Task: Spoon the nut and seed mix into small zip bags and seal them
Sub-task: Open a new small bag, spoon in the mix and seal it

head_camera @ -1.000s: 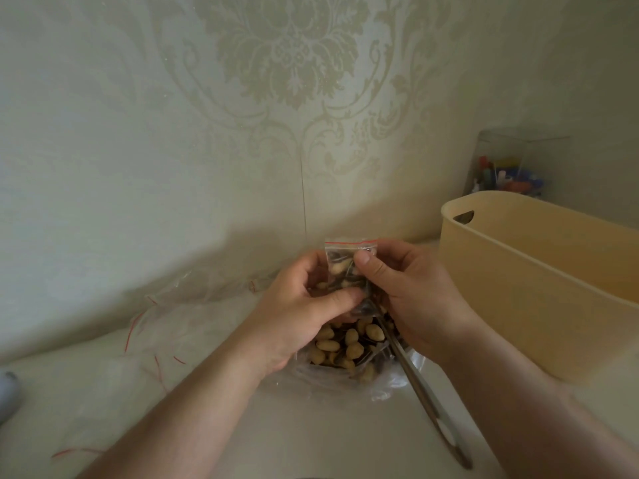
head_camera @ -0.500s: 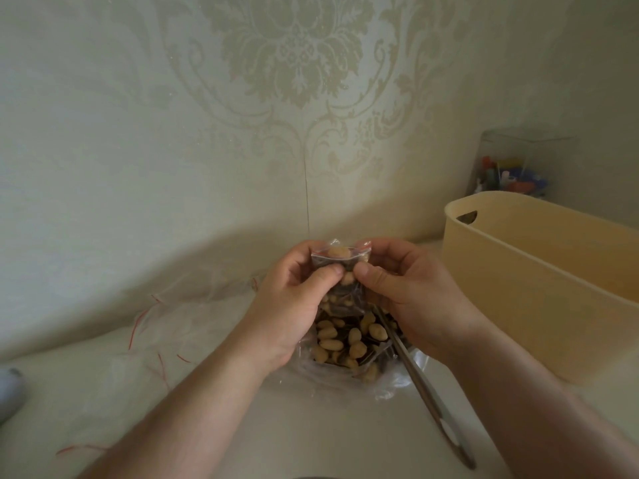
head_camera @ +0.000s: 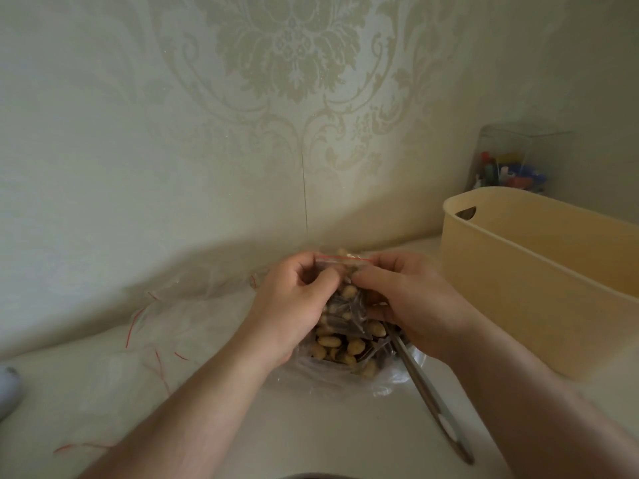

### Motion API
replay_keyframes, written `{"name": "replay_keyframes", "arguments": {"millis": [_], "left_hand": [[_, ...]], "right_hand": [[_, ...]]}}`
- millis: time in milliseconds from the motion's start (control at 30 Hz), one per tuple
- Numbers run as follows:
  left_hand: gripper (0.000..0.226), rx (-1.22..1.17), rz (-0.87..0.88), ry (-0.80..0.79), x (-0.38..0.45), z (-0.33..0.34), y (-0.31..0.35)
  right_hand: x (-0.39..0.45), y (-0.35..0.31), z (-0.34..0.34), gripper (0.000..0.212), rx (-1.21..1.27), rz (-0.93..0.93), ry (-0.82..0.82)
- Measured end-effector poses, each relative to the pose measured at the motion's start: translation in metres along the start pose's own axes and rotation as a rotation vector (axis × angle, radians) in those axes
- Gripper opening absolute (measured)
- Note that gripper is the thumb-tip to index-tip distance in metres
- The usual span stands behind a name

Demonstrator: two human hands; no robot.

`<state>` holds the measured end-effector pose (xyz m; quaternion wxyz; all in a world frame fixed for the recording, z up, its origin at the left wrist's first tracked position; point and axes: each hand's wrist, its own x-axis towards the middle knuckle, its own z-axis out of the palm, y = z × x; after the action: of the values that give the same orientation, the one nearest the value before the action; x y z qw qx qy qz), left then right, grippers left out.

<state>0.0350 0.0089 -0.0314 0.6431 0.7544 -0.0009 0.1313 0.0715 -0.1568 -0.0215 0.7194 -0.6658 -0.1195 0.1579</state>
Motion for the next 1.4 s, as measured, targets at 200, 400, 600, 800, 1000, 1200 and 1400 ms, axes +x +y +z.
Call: {"name": "replay_keyframes", "arguments": {"millis": [200, 400, 600, 800, 1000, 1200, 1400], "left_hand": [[0.013, -0.004, -0.052, -0.030, -0.0017, -0.0004, 0.0021], [0.011, -0.070, -0.055, -0.077, 0.0005, -0.0064, 0.0003], [0.044, -0.107, -0.009, -0.212, -0.0004, -0.0081, -0.0007], [0.025, -0.121, -0.047, -0.167, 0.0012, -0.0044, -0.0026], [0.024, -0.244, -0.055, -0.178, 0.0008, -0.0042, -0.0007], [0.034, -0.249, -0.023, -0.204, 0.0001, -0.0049, 0.0009], [0.013, -0.270, -0.002, -0.140, 0.0029, -0.0029, -0.0037]], "right_hand": [[0.0017, 0.0004, -0.0035, 0.030, -0.008, 0.047, 0.039], [0.0003, -0.0017, -0.0065, 0.019, 0.053, -0.047, 0.035], [0.0029, 0.0022, -0.0062, 0.026, 0.177, -0.169, 0.130], [0.0028, 0.0038, -0.0052, 0.031, 0.096, -0.204, 0.094], [-0.0001, -0.0019, -0.0047, 0.024, 0.208, -0.115, -0.029], [0.0024, -0.0005, -0.0016, 0.012, 0.220, -0.158, 0.144], [0.0000, -0.0039, 0.0001, 0.024, 0.233, -0.125, 0.061]]}}
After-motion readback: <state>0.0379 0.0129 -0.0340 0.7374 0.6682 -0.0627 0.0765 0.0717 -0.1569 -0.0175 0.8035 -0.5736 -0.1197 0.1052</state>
